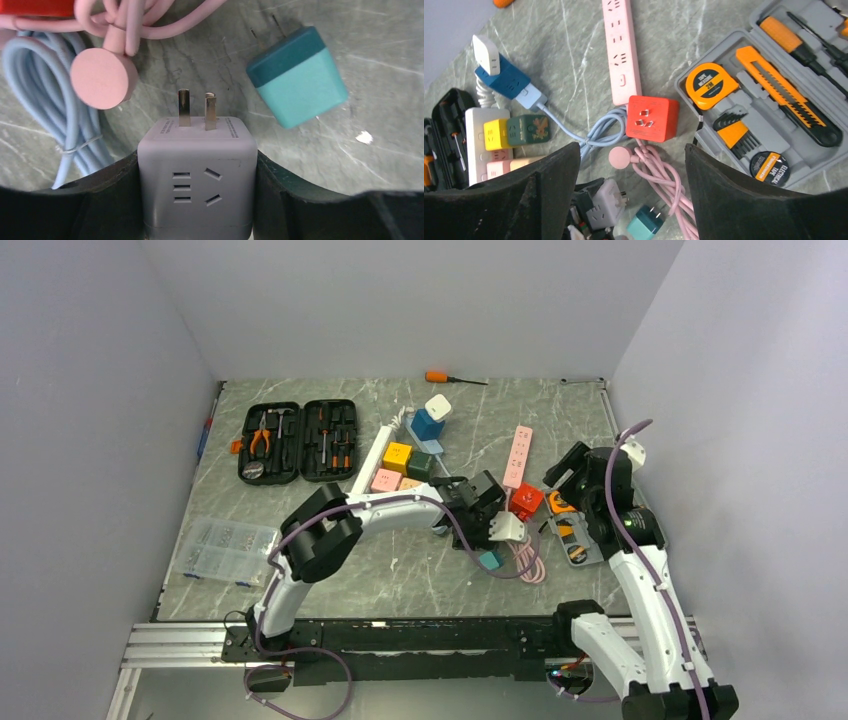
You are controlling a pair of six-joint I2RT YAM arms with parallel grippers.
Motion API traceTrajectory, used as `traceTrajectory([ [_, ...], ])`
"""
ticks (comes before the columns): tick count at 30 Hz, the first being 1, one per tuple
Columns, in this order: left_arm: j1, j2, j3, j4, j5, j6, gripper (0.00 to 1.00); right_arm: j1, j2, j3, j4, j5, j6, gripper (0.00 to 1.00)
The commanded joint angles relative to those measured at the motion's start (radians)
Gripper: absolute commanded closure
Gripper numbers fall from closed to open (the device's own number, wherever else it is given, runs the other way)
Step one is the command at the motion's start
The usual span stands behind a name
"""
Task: Pull the plug off the socket
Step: Place the plug at the center of the board.
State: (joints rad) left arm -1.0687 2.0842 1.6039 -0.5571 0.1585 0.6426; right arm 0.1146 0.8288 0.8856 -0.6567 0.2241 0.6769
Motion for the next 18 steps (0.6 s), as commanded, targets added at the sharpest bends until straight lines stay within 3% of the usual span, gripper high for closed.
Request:
traceTrajectory([
  [1,-0.004,0.02,-0.01,0.099,-0.011,-0.007,1.0,-0.045,-0.031,0.028,-0.039,-0.017,-0.005,0.24],
  [5,-0.007,0.037,0.015,0.082,0.051,-0.077,1.0,-0.06,-0.033,0.029,-0.038,-0.035,-0.008,0.23],
  [15,-0.07,0.049,0.08,0.071,0.231,-0.262,1.0,-0.07,-0.041,0.051,-0.031,-0.049,-0.021,0.08],
  [17,-0.072,0.049,0.088,0.07,0.233,-0.28,0.91,-0.071,-0.037,0.055,-0.03,-0.058,-0.025,0.05],
  [18,-0.071,0.049,0.093,0.06,0.225,-0.277,0.76,-0.071,-0.032,0.056,-0.029,-0.063,-0.028,0.04],
])
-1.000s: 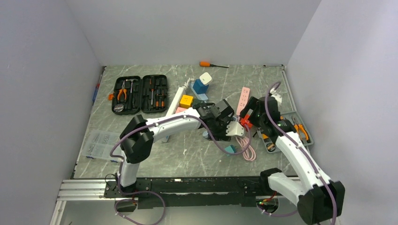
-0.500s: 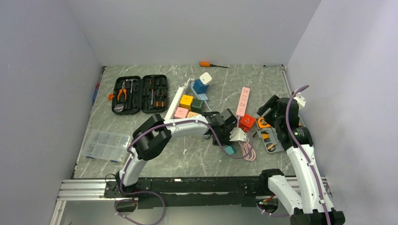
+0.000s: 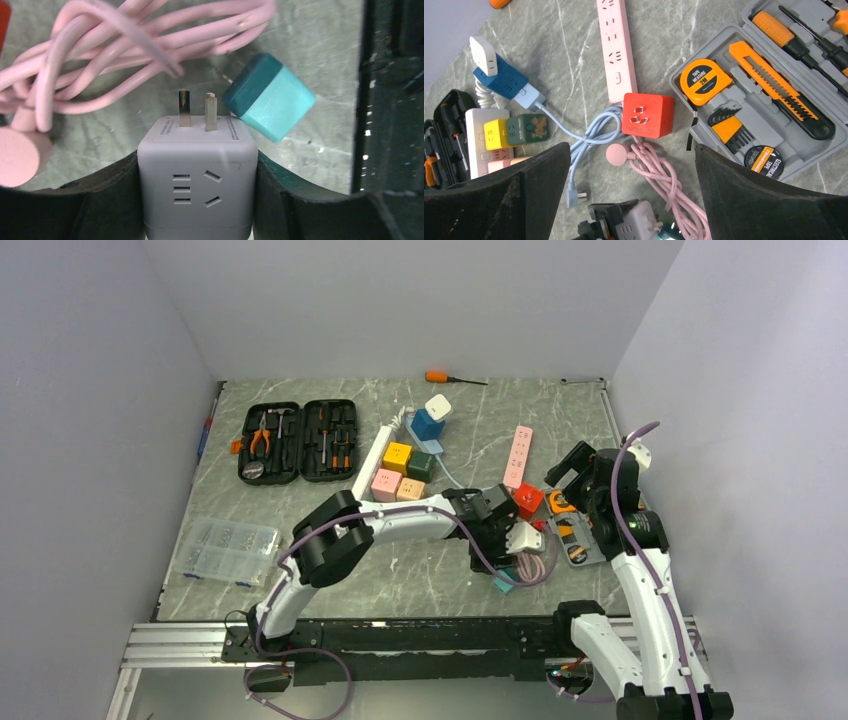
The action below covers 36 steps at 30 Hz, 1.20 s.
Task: Pull the plug off the socket
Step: Place the plug at the center of the board.
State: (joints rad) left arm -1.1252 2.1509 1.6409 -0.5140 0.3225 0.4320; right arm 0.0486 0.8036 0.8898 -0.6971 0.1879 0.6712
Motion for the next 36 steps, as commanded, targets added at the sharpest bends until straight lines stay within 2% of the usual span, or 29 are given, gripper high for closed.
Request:
traceTrajectory([
  [1,-0.013,-0.023,0.059,0.007,0.049,-0.064,0.62,-0.005,-0.003,0.053,0.014,-0.033,-0.025,0.03],
  [3,0.006,-0.047,0.041,0.01,0.034,-0.053,0.29,-0.005,0.001,0.055,0.021,-0.041,-0.028,0.02],
  [4,0.023,-0.065,0.031,0.013,0.04,-0.052,0.1,-0.006,0.002,0.055,0.026,-0.044,-0.03,0.01],
  [5,0.041,-0.081,0.029,0.002,0.048,-0.048,0.02,-0.005,0.005,0.058,0.031,-0.046,-0.032,0.01],
  [11,0.166,-0.21,0.135,-0.22,0.158,-0.042,0.01,-0.006,0.04,0.084,0.073,-0.069,-0.048,0.0],
  [15,0.245,-0.325,0.199,-0.381,0.15,-0.017,0.01,-0.003,0.095,0.093,0.14,-0.132,-0.052,0.0],
  [18,0.364,-0.429,0.14,-0.34,0.096,-0.033,0.01,0.023,0.16,0.099,0.201,-0.169,-0.045,0.0],
  [21,0.502,-0.48,0.075,-0.282,0.017,-0.043,0.01,0.108,0.245,0.128,0.246,-0.136,-0.056,0.0],
  [27,0.761,-0.415,-0.011,-0.222,-0.075,-0.083,0.01,0.314,0.479,0.239,0.291,-0.032,-0.073,0.02],
  [31,0.847,-0.367,-0.074,-0.193,-0.075,-0.089,0.01,0.39,0.593,0.28,0.325,-0.004,-0.069,0.05],
  [36,0.863,-0.346,-0.147,-0.176,-0.018,-0.113,0.01,0.452,0.695,0.291,0.377,0.038,-0.078,0.08],
])
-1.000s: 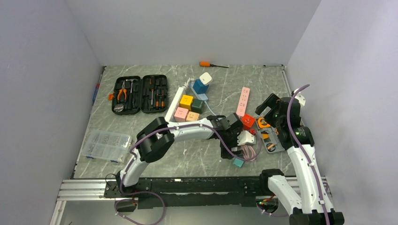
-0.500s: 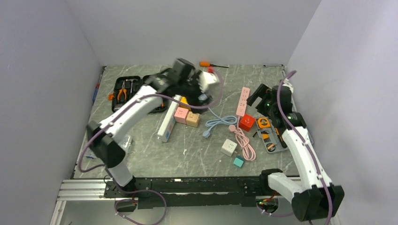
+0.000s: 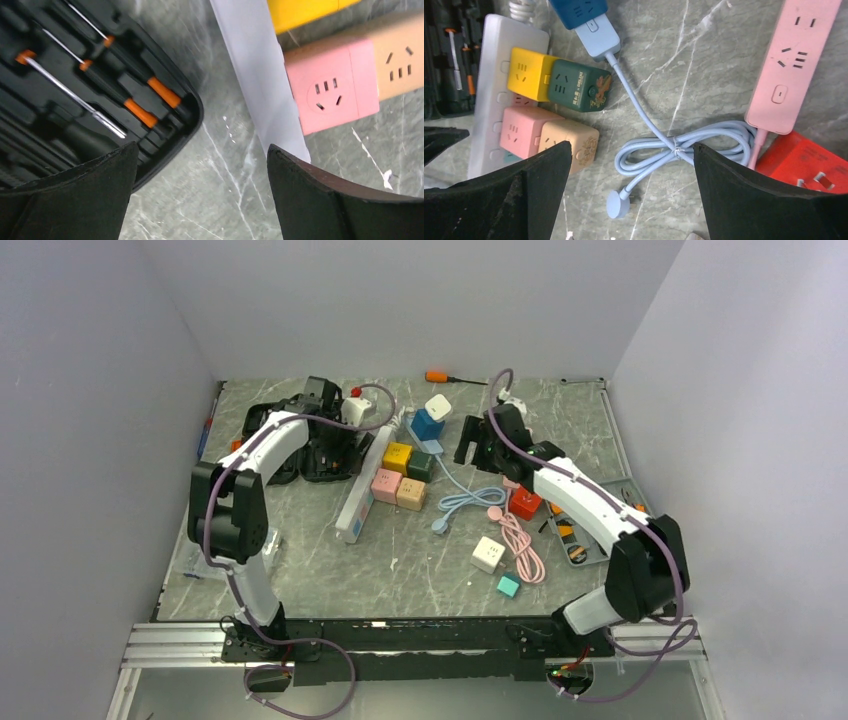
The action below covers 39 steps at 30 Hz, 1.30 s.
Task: Pull the plug off the socket
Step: Place the plug at the center of the board, then pick up the socket from the center of the board.
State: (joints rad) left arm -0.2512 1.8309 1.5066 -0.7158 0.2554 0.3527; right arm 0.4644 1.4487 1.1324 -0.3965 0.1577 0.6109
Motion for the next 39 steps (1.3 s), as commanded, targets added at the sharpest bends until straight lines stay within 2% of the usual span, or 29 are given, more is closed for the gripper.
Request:
traceTrajectory([
  [1,-0.011,-0.021,-0.021,0.018,0.068,-0.04,0.01,0.047,0.073,0.055,0.078,0.077,-0.02,0.09],
  [8,-0.011,-0.088,-0.177,0.057,0.113,-0.034,0.0,0.099,0.218,0.078,0.099,0.122,-0.025,0.17],
  [14,-0.01,-0.114,-0.304,0.08,0.096,0.005,0.01,0.105,0.257,0.059,0.131,0.136,-0.022,0.26],
  [18,-0.011,-0.126,-0.352,0.078,0.099,0.037,0.21,0.108,0.258,0.035,0.149,0.129,-0.021,0.32],
  [25,-0.011,-0.195,-0.431,0.035,0.074,0.105,0.51,0.111,0.288,0.016,0.161,0.132,-0.027,0.36],
  [39,-0.013,-0.468,-0.66,-0.22,0.039,0.317,0.57,0.114,0.267,-0.06,0.179,0.164,-0.041,0.37],
])
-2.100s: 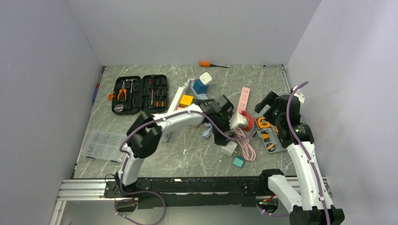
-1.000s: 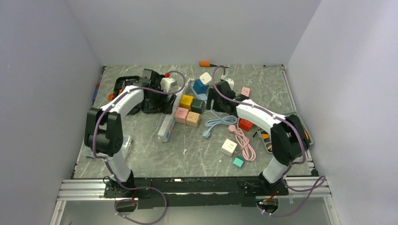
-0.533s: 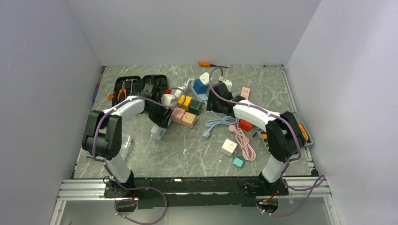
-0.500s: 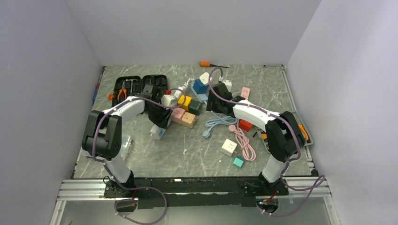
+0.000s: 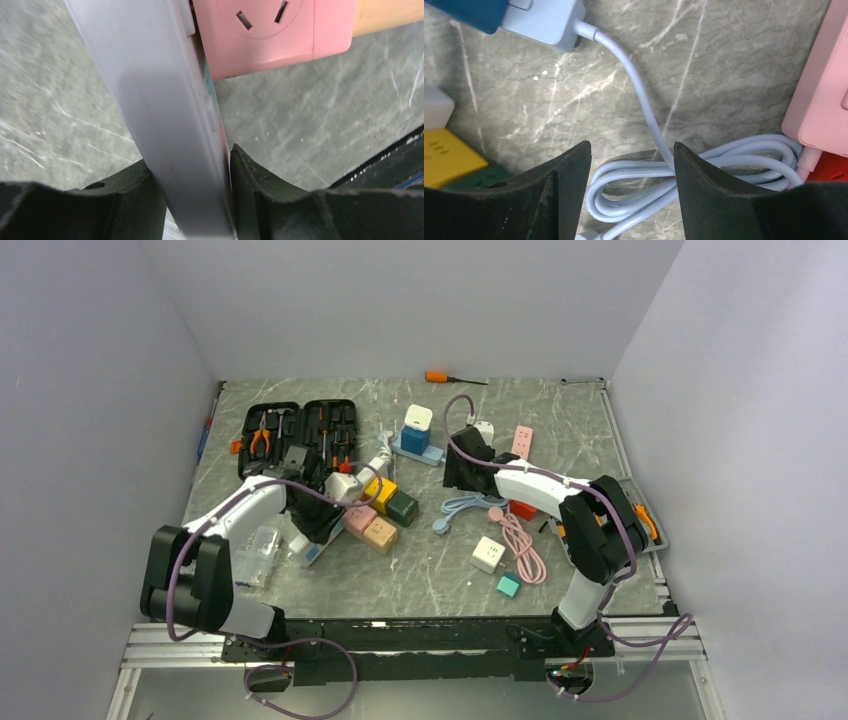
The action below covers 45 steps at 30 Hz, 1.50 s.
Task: Pull the plug off the socket
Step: Pick up the socket from the center of the board.
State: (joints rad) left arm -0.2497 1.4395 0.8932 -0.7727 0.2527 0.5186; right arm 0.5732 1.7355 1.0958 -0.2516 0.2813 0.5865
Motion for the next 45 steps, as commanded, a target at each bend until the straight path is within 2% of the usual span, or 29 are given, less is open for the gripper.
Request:
traceTrajectory([
  [1,-0.014,-0.093,-0.063,-0.18,0.037,0.165,0.57,0.006,-0.029,-0.032,0.034,0.045,-0.018,0.37],
  [4,-0.014,-0.149,-0.112,-0.233,0.021,0.215,0.53,0.007,-0.047,-0.051,0.03,0.057,-0.027,0.37],
  [6,-0.012,-0.186,-0.147,-0.252,0.001,0.239,0.47,0.006,-0.054,-0.053,0.028,0.061,-0.033,0.37],
  [10,-0.013,-0.255,-0.19,-0.24,-0.05,0.24,0.17,0.007,-0.02,0.001,0.024,0.057,-0.049,0.37],
  [12,-0.013,-0.287,-0.179,-0.237,-0.05,0.231,0.1,0.007,0.018,0.076,0.003,0.05,-0.05,0.37],
  [13,-0.013,-0.299,-0.165,-0.243,-0.045,0.224,0.03,0.007,0.036,0.105,-0.003,0.047,-0.048,0.37],
  [14,-0.011,-0.307,-0.145,-0.248,-0.041,0.215,0.01,0.006,0.051,0.133,-0.006,0.043,-0.044,0.37],
  [17,-0.01,-0.31,-0.054,-0.285,-0.019,0.196,0.01,0.005,0.091,0.2,-0.013,0.034,-0.027,0.37],
  [22,-0.004,-0.246,0.232,-0.381,0.075,0.153,0.01,-0.012,0.12,0.251,-0.009,0.025,0.007,0.36],
  [26,0.0,-0.155,0.432,-0.296,0.148,0.043,0.01,-0.036,0.1,0.21,0.026,0.005,0.044,0.36],
  [29,0.0,-0.042,0.524,-0.197,0.182,-0.1,0.01,-0.05,0.043,0.138,0.073,0.011,0.055,0.36],
  [33,-0.001,0.166,0.647,-0.156,0.224,-0.22,0.01,-0.069,-0.038,0.045,0.131,0.017,0.068,0.35],
  [39,-0.008,0.409,0.78,-0.072,0.283,-0.296,0.01,-0.097,-0.165,-0.092,0.226,0.008,0.07,0.35],
  [45,-0.066,0.527,0.838,-0.001,0.223,-0.326,0.01,-0.136,-0.236,-0.168,0.288,-0.023,0.071,0.35],
])
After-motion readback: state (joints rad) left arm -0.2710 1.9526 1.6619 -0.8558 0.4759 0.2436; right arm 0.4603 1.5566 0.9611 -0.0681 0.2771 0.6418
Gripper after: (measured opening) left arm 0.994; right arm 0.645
